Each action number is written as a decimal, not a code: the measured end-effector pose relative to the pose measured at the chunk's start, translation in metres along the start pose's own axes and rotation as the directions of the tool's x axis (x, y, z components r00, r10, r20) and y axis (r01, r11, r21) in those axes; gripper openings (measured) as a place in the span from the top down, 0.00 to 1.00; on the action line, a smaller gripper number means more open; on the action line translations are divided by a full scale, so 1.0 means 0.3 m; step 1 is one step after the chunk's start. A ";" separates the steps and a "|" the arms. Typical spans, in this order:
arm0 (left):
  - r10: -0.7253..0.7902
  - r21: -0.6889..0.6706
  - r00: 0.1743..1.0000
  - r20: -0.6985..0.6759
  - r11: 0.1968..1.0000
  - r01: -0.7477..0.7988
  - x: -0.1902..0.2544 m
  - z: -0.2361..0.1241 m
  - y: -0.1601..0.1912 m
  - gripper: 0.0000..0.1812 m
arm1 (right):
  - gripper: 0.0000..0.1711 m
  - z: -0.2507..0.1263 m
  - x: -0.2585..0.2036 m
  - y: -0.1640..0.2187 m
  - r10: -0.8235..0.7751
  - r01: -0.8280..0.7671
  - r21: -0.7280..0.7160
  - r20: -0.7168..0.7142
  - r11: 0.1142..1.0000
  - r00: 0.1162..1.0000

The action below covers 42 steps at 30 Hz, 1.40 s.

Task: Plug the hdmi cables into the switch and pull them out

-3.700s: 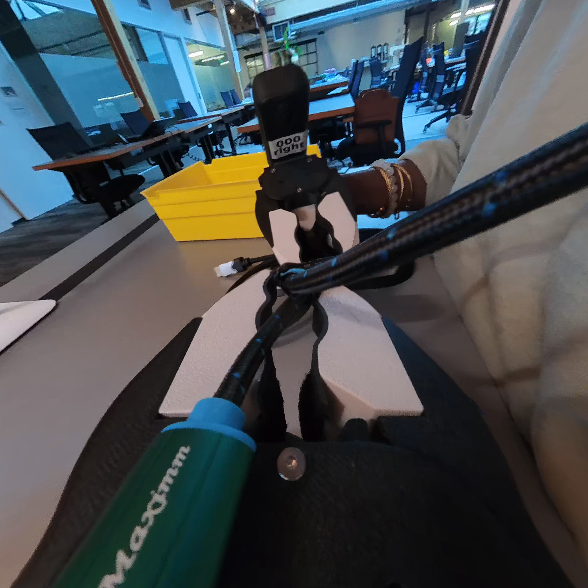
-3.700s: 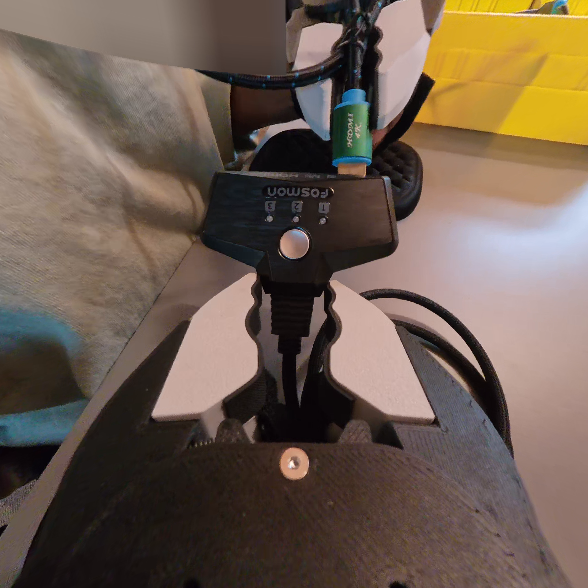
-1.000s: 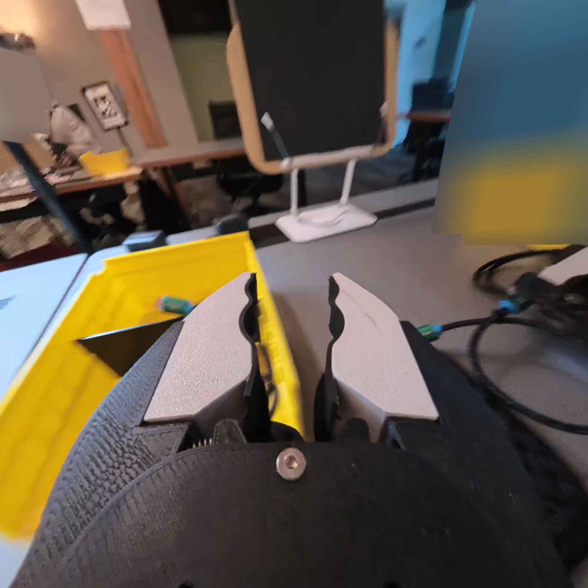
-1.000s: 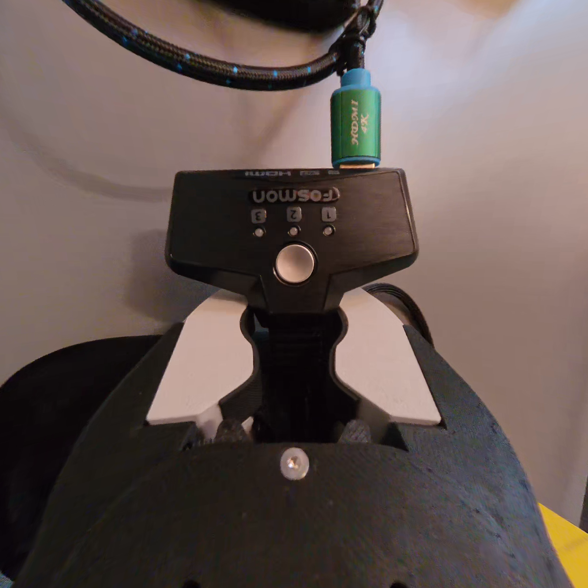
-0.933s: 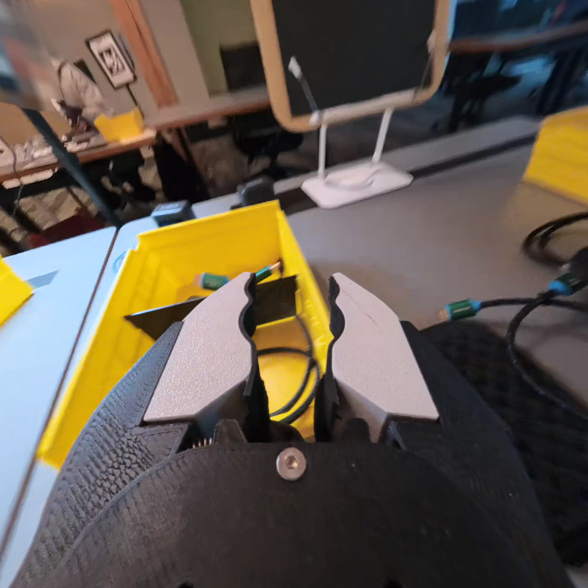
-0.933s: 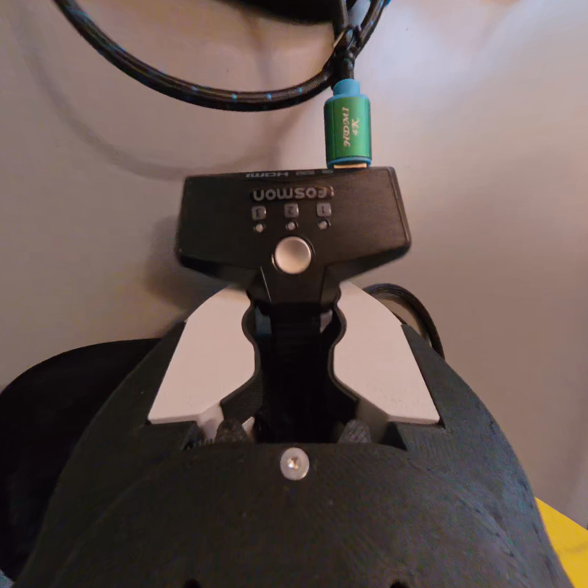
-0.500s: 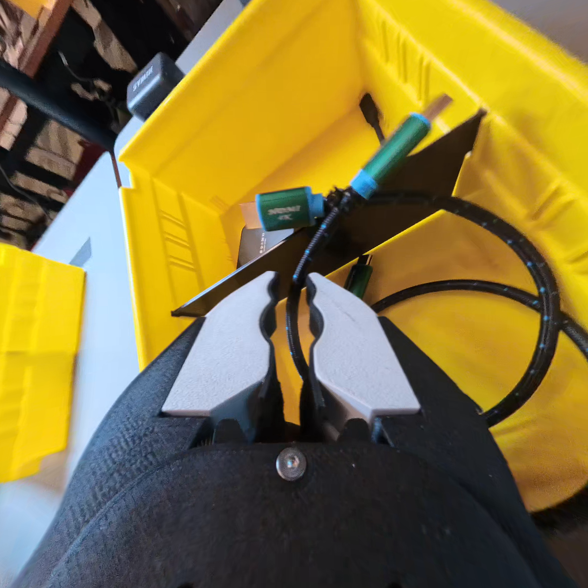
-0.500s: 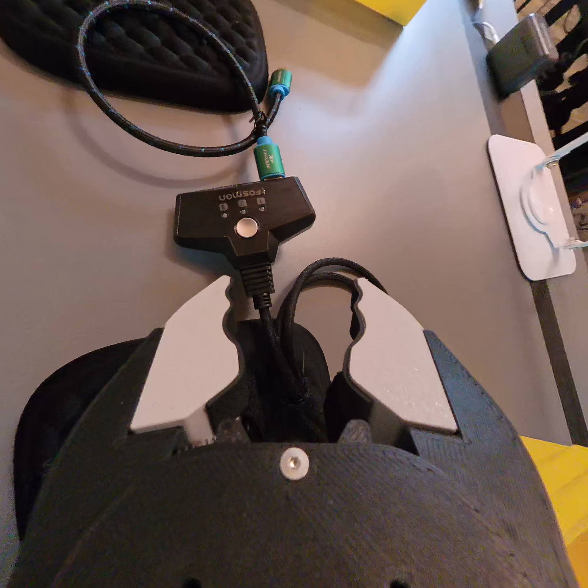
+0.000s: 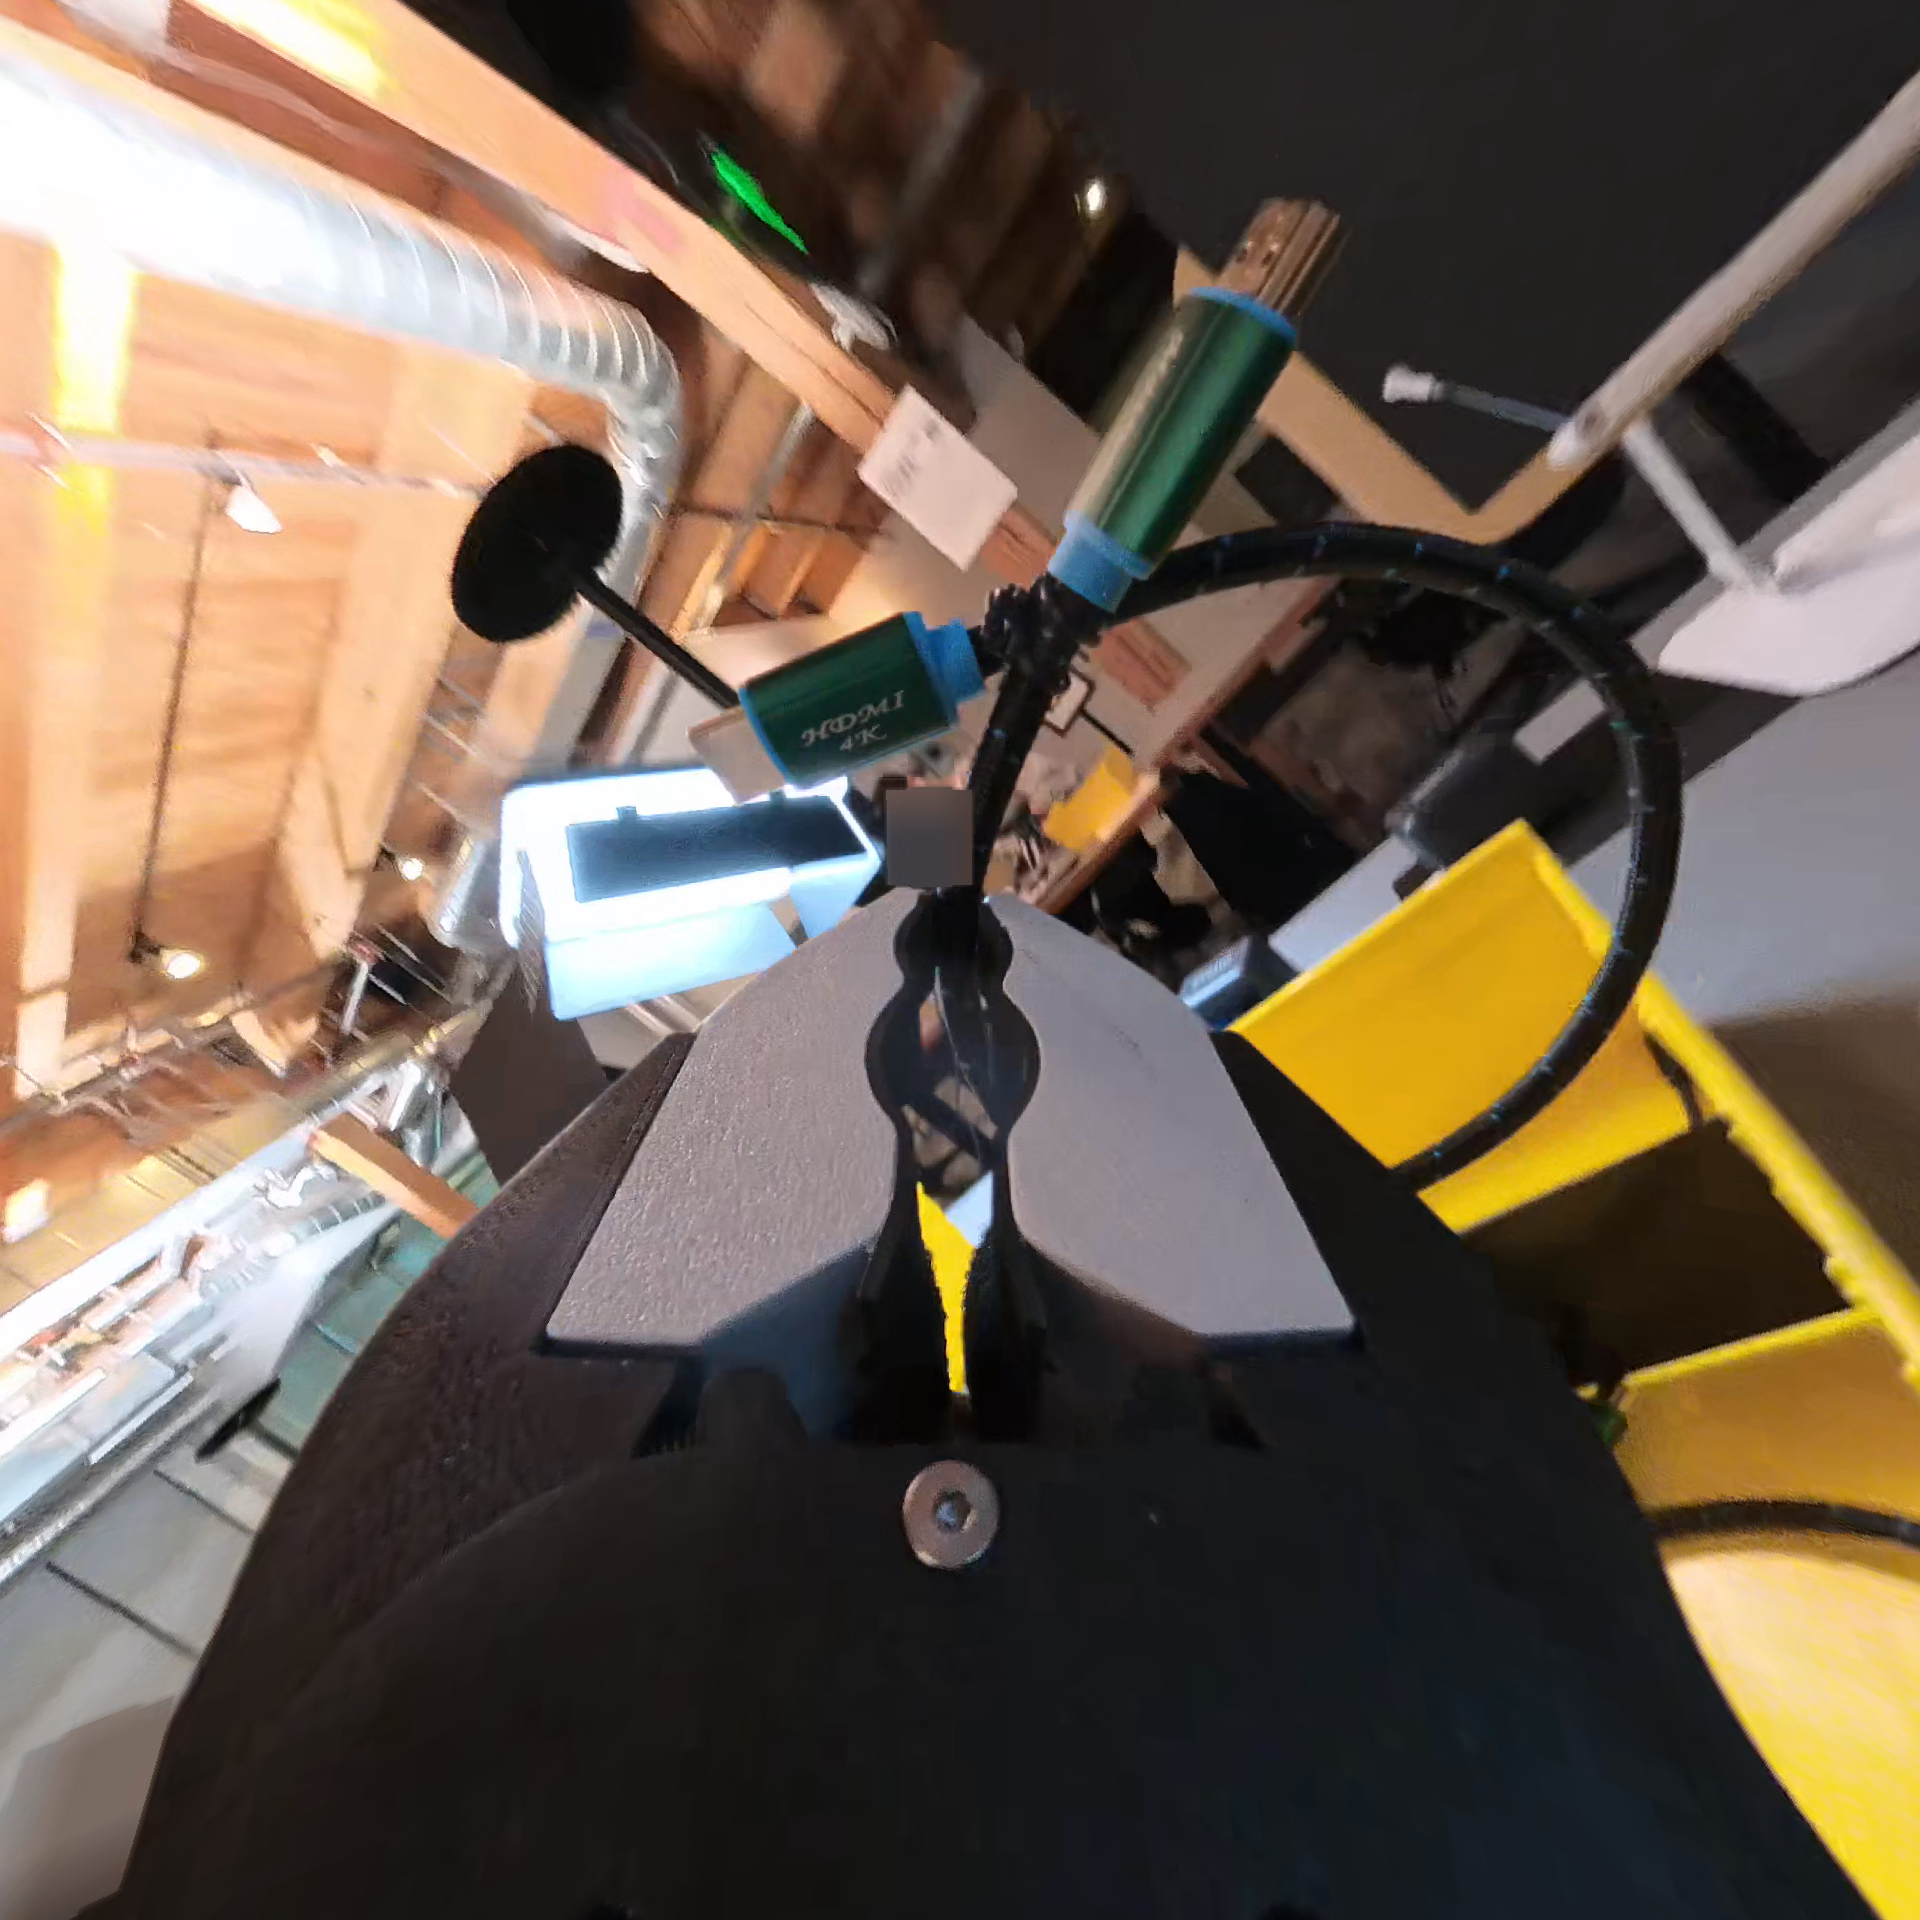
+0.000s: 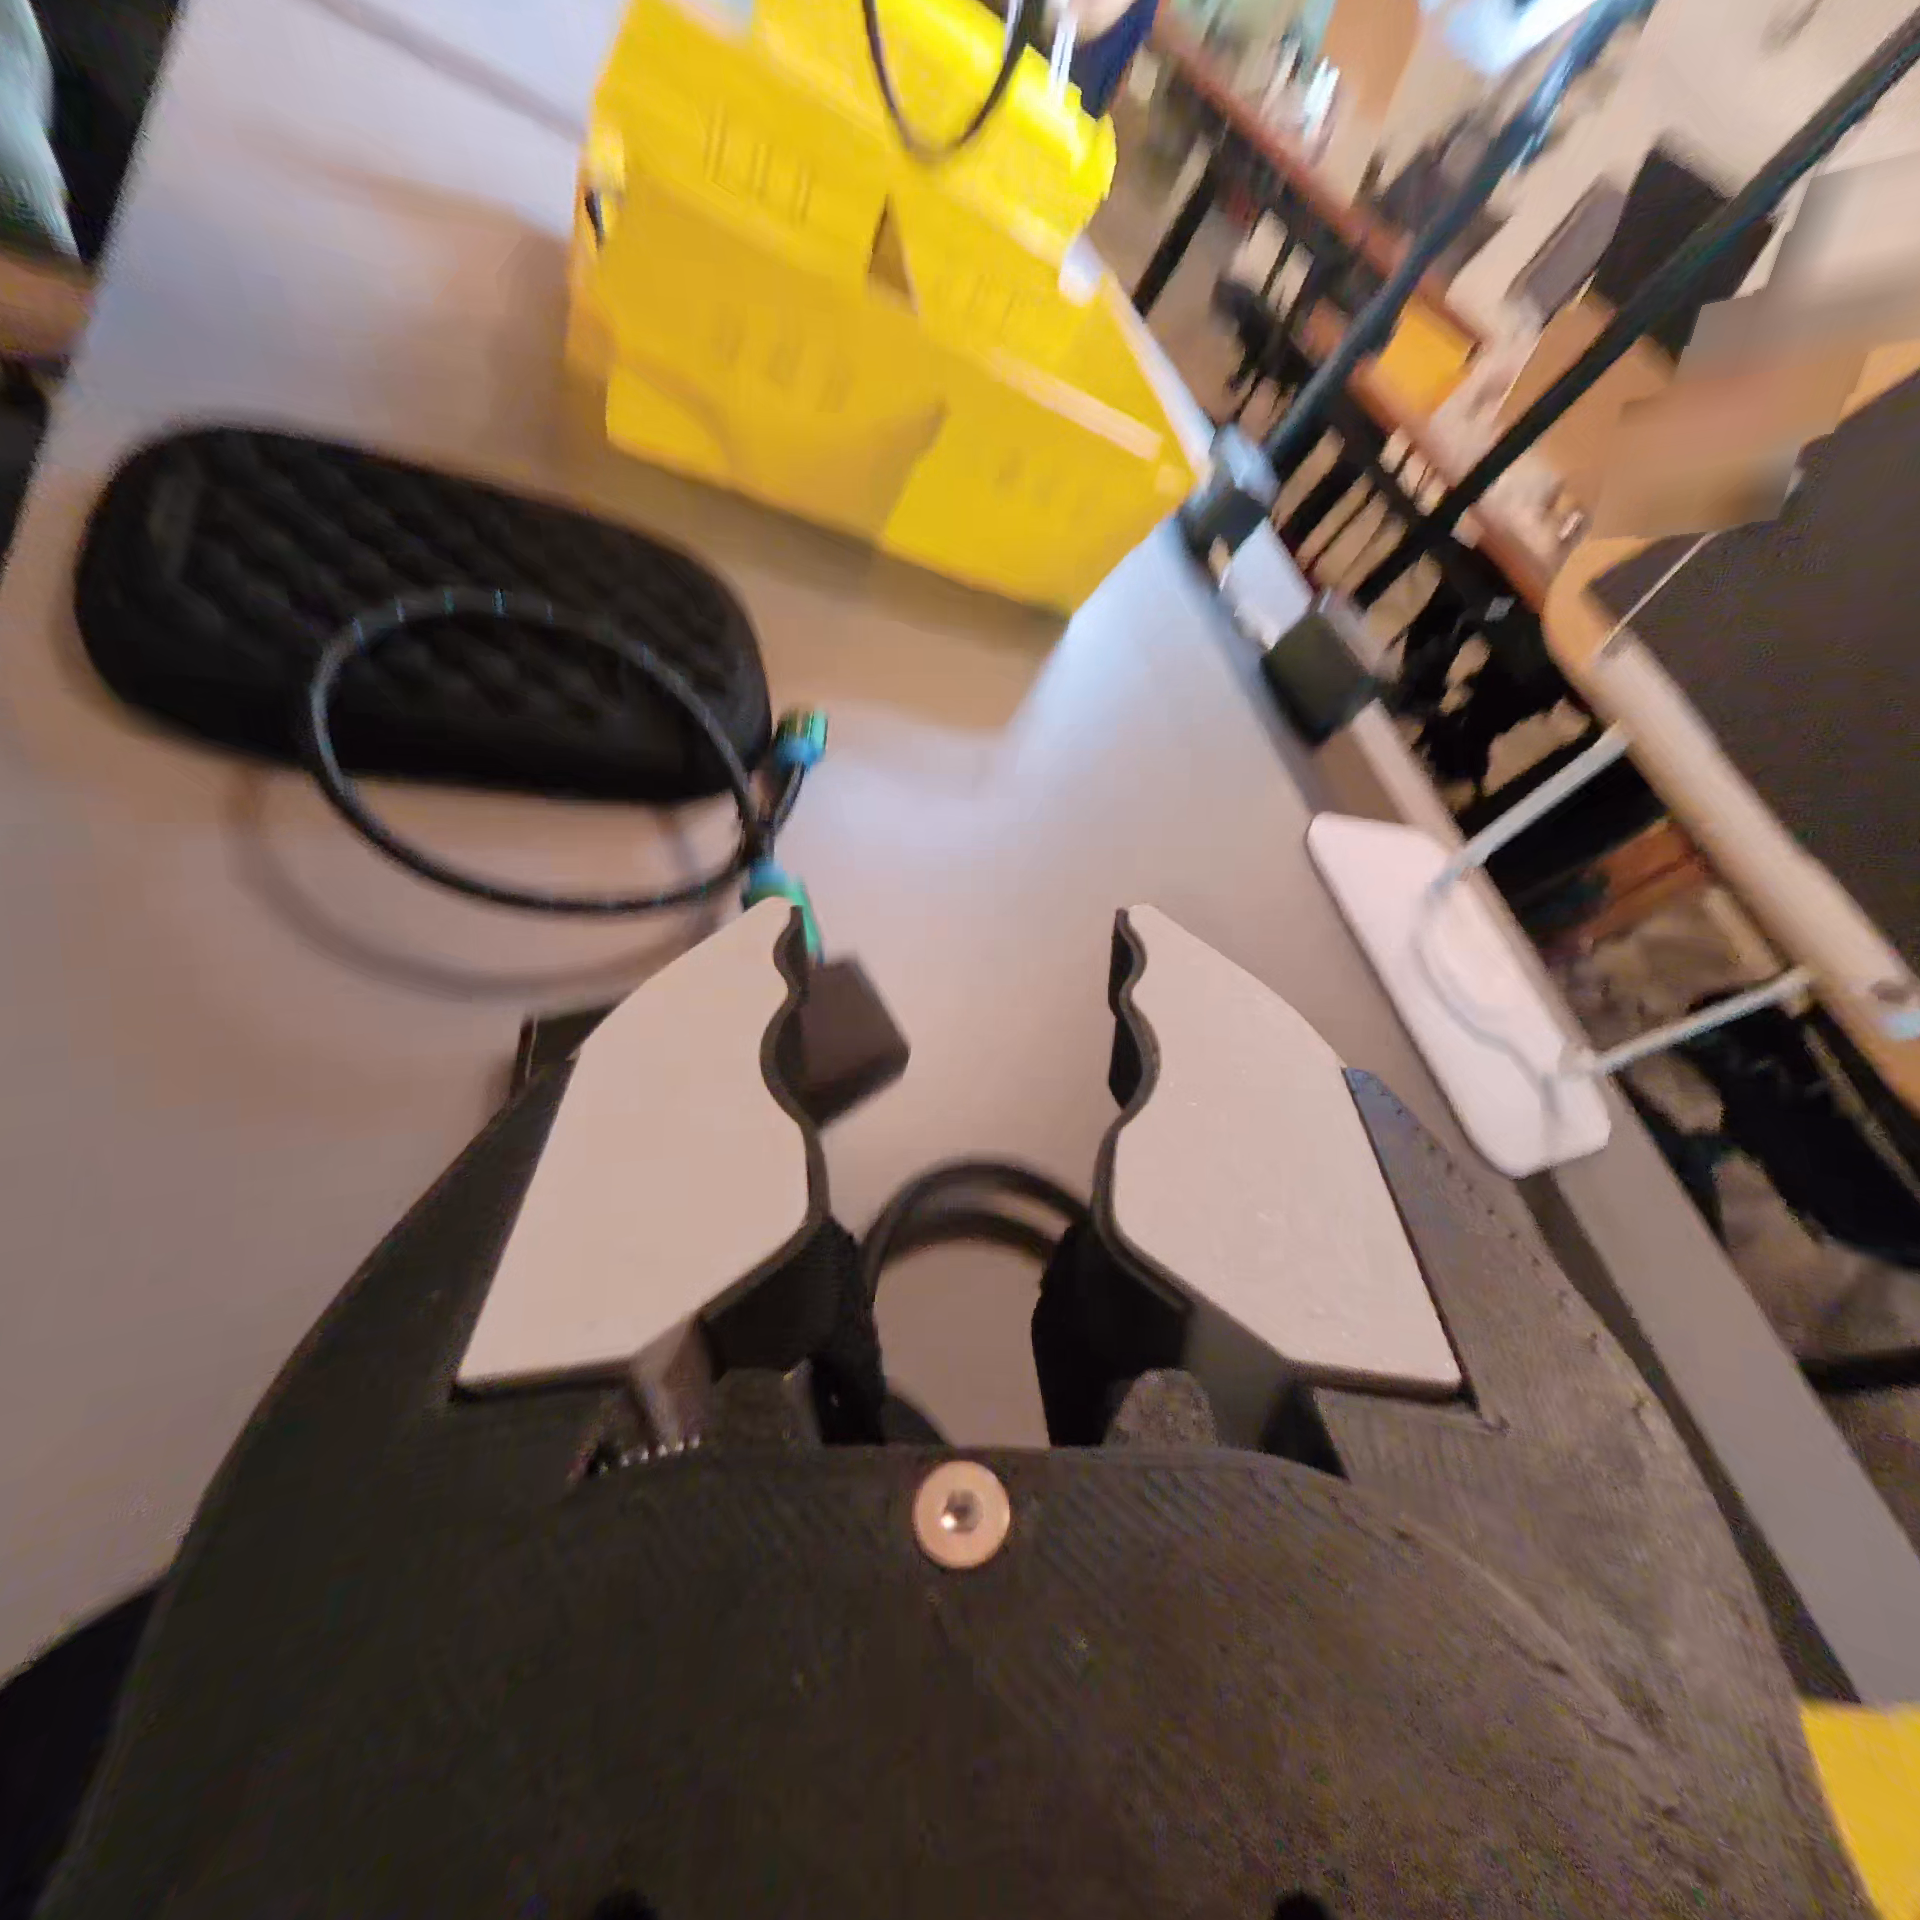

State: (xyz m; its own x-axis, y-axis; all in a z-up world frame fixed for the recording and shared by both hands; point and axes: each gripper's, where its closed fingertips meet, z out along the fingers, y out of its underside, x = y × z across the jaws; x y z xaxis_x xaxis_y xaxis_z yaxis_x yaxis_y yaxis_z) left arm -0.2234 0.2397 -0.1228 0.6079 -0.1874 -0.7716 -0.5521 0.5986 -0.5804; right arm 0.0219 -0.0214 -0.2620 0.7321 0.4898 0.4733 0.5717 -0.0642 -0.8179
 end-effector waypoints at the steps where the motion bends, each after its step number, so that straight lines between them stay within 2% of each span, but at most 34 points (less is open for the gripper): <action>1: 0.007 0.027 1.000 -0.001 1.000 -0.007 0.012 -0.007 -0.045 0.96 | 0.69 0.002 0.004 -0.049 -0.005 0.006 0.074 -0.016 0.997 1.000; 6: 0.063 0.141 0.993 -0.102 0.989 -0.048 0.179 -0.034 -0.249 0.96 | 0.73 -0.007 0.016 -0.263 -0.015 0.033 0.354 -0.055 0.935 0.998; 9: 0.227 0.209 0.961 -0.157 0.959 -0.192 0.325 -0.060 -0.345 0.97 | 0.72 -0.025 0.008 -0.354 0.007 -0.029 0.455 0.049 0.890 0.999; 11: 0.377 0.277 0.907 -0.185 0.906 -0.320 0.430 -0.083 -0.395 0.96 | 0.75 -0.043 0.039 -0.400 0.048 -0.091 0.491 0.100 0.867 0.994; 14: 0.547 0.389 0.811 -0.206 0.806 -0.446 0.567 -0.123 -0.453 0.96 | 0.81 -0.026 0.082 -0.412 0.140 -0.212 0.416 0.196 0.885 0.970; 18: 0.673 0.557 0.698 -0.245 0.687 -0.467 0.702 -0.187 -0.515 0.96 | 0.74 0.050 0.021 -0.349 0.103 -0.200 0.224 0.380 0.954 0.919; 21: 0.734 0.652 0.634 -0.242 0.607 -0.455 0.752 -0.224 -0.548 0.96 | 0.69 0.066 -0.049 -0.301 0.066 -0.160 0.125 0.547 0.979 0.834; 26: 0.759 0.745 0.592 -0.271 0.555 -0.371 0.789 -0.275 -0.582 0.96 | 0.72 0.077 -0.074 -0.248 0.034 -0.082 0.044 0.650 0.996 0.759; 27: 0.759 0.752 0.590 -0.276 0.553 -0.359 0.794 -0.280 -0.585 0.96 | 0.79 0.076 -0.085 -0.240 0.028 -0.065 0.030 0.675 0.997 0.737; 28: 0.754 0.750 0.591 -0.288 0.561 -0.351 0.797 -0.279 -0.584 0.96 | 0.85 0.076 -0.092 -0.238 0.018 -0.050 0.026 0.690 0.998 0.723; 29: 0.730 0.738 0.607 -0.313 0.589 -0.329 0.795 -0.273 -0.582 0.96 | 0.86 0.078 -0.093 -0.241 0.009 -0.044 0.033 0.690 0.998 0.724; 31: 0.590 0.653 0.680 -0.436 0.727 -0.212 0.765 -0.240 -0.573 0.91 | 0.87 0.079 -0.069 -0.261 -0.024 -0.046 0.090 0.648 0.995 0.761; 33: 0.314 0.447 0.719 -0.620 0.894 -0.005 0.715 -0.196 -0.531 0.74 | 0.87 0.076 -0.024 -0.276 -0.039 -0.059 0.154 0.568 0.986 0.822; 34: 0.115 0.320 0.715 -0.689 0.934 0.158 0.681 -0.183 -0.516 0.67 | 0.87 0.071 0.003 -0.284 -0.043 -0.066 0.190 0.517 0.980 0.855; 35: -0.101 0.196 0.668 -0.737 0.914 0.354 0.644 -0.182 -0.510 0.63 | 0.87 0.065 0.030 -0.292 -0.051 -0.066 0.235 0.459 0.970 0.887; 36: -0.312 0.079 0.555 -0.771 0.818 0.570 0.606 -0.194 -0.516 0.61 | 0.88 0.058 0.059 -0.304 -0.061 -0.060 0.289 0.393 0.955 0.917; 37: -0.479 -0.037 0.360 -0.801 0.639 0.768 0.570 -0.221 -0.533 0.61 | 0.88 0.048 0.083 -0.321 -0.073 -0.050 0.350 0.332 0.936 0.940; 38: -0.564 -0.164 0.119 -0.817 0.426 0.890 0.548 -0.256 -0.551 0.63 | 0.88 0.035 0.103 -0.342 -0.085 -0.039 0.416 0.275 0.908 0.958; 39: -0.555 -0.289 -0.103 -0.825 0.260 0.921 0.557 -0.301 -0.572 0.65 | 0.88 0.019 0.117 -0.369 -0.092 -0.032 0.486 0.230 0.873 0.969; 40: -0.512 -0.405 -0.272 -0.815 0.168 0.899 0.598 -0.348 -0.596 0.66 | 0.88 0.001 0.128 -0.400 -0.092 -0.034 0.558 0.196 0.829 0.976; 42: -0.410 -0.557 -0.467 -0.783 0.130 0.820 0.724 -0.448 -0.673 0.65 | 0.88 -0.037 0.137 -0.468 -0.072 -0.061 0.698 0.160 0.713 0.985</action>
State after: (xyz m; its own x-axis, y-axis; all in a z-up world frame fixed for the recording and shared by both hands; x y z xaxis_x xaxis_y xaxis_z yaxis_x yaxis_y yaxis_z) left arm -0.0566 -0.0265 -0.2082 -0.5047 -0.7680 0.3943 0.1092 -0.5099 -0.8533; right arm -0.0242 -0.0019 -0.1240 0.6205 0.6259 0.4726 0.1041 0.5315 -0.8406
